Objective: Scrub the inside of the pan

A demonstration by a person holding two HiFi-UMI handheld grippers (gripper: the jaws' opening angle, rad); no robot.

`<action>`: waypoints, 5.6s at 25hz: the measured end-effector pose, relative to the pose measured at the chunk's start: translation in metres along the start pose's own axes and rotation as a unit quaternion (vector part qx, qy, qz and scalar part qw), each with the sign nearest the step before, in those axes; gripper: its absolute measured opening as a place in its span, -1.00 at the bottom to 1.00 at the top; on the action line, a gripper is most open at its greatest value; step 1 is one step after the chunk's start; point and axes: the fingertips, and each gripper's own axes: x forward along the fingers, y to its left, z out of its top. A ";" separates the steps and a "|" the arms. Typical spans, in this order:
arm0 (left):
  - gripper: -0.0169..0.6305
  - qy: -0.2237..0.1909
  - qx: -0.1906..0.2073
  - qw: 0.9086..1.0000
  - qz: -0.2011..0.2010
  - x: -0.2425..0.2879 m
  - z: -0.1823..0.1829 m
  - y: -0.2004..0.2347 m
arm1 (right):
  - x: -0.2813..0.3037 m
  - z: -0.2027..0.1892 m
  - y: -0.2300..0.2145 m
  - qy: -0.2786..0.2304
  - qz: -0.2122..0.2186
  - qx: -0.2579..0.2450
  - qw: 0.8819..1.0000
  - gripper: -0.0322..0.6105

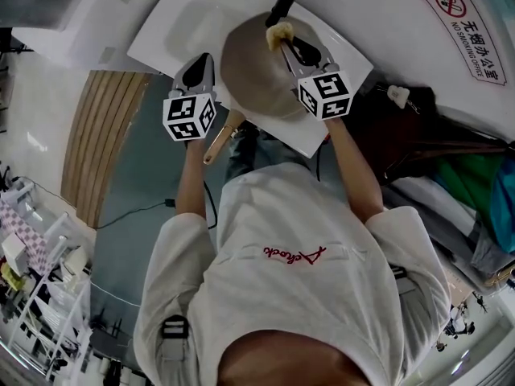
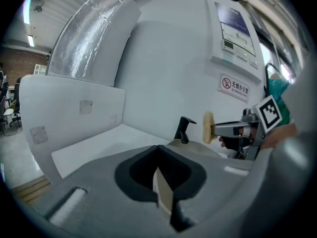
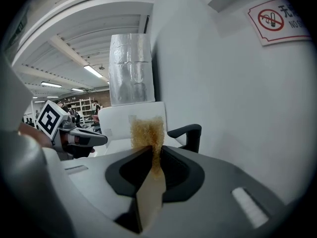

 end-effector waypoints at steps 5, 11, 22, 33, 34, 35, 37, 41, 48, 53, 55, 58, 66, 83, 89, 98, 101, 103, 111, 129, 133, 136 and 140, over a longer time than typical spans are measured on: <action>-0.95 0.012 -0.010 1.000 0.001 0.004 -0.017 0.003 | 0.009 -0.015 0.006 0.019 0.013 -0.004 1.000 -0.70; -0.95 0.027 -0.019 0.999 0.001 0.010 -0.036 0.005 | 0.021 -0.028 0.012 0.036 0.025 -0.012 0.999 -0.70; -0.95 0.046 -0.038 0.998 -0.002 0.020 -0.061 0.005 | 0.033 -0.043 0.018 0.054 0.042 -0.023 0.997 -0.70; -0.65 0.077 -0.057 0.995 -0.021 0.033 -0.085 0.000 | 0.041 -0.052 0.016 0.063 0.050 -0.027 0.996 -0.70; -0.65 0.079 -0.059 0.995 -0.021 0.035 -0.087 0.000 | 0.041 -0.053 0.016 0.064 0.050 -0.028 0.996 -0.70; -0.65 0.082 -0.060 0.995 -0.022 0.036 -0.088 0.000 | 0.042 -0.053 0.016 0.065 0.051 -0.028 0.996 -0.70; -0.65 0.086 -0.061 0.994 -0.022 0.038 -0.091 0.000 | 0.044 -0.054 0.016 0.066 0.053 -0.031 0.996 -0.70; -0.68 0.088 -0.064 0.994 -0.021 0.040 -0.093 0.002 | 0.050 -0.058 0.016 0.071 0.057 -0.040 0.995 -0.70; -0.85 0.093 -0.066 0.993 -0.026 0.041 -0.095 0.002 | 0.059 -0.063 0.020 0.088 0.063 -0.093 0.990 -0.70; -0.85 0.094 -0.065 0.993 -0.027 0.040 -0.095 0.001 | 0.064 -0.068 0.025 0.109 0.064 -0.183 0.975 -0.69; -0.85 0.094 -0.066 0.993 -0.027 0.040 -0.095 0.001 | 0.068 -0.072 0.027 0.120 0.063 -0.231 0.963 -0.69; -0.85 0.094 -0.066 0.993 -0.025 0.041 -0.095 0.001 | 0.074 -0.081 0.032 0.136 0.069 -0.288 0.945 -0.69; -0.85 0.093 -0.068 0.993 -0.028 0.040 -0.095 0.001 | 0.090 -0.105 0.037 0.164 0.066 -0.462 0.869 -0.69; -0.85 0.098 -0.070 0.992 -0.035 0.041 -0.097 0.002 | 0.113 -0.087 0.032 0.142 0.025 -0.479 0.866 -0.69; -0.85 0.098 -0.070 0.992 -0.037 0.042 -0.096 0.001 | 0.124 -0.092 0.041 0.145 0.030 -0.485 0.862 -0.69; -0.85 0.103 -0.072 0.991 -0.038 0.042 -0.098 0.003 | 0.132 -0.117 0.051 0.176 0.060 -0.499 0.847 -0.69; -0.85 0.104 -0.073 0.991 -0.038 0.043 -0.098 0.004 | 0.130 -0.135 0.058 0.194 0.084 -0.509 0.835 -0.69; -0.85 0.104 -0.072 0.991 -0.038 0.043 -0.098 0.004 | 0.127 -0.146 0.064 0.202 0.099 -0.516 0.826 -0.69; -0.85 0.105 -0.075 0.991 -0.037 0.044 -0.099 0.004 | 0.107 -0.172 0.087 0.217 0.144 -0.533 0.805 -0.69; -0.87 0.094 -0.082 0.992 -0.033 0.050 -0.092 0.003 | 0.037 -0.218 0.110 0.268 0.225 -0.548 0.760 -0.69; -0.87 0.093 -0.081 0.992 -0.031 0.049 -0.092 0.002 | 0.030 -0.221 0.110 0.270 0.228 -0.552 0.755 -0.69; -0.87 0.093 -0.082 0.992 -0.030 0.049 -0.093 0.002 | 0.030 -0.218 0.109 0.265 0.230 -0.557 0.752 -0.69; -0.87 0.092 -0.082 0.992 -0.028 0.049 -0.092 0.002 | 0.043 -0.200 0.102 0.250 0.216 -0.568 0.753 -0.69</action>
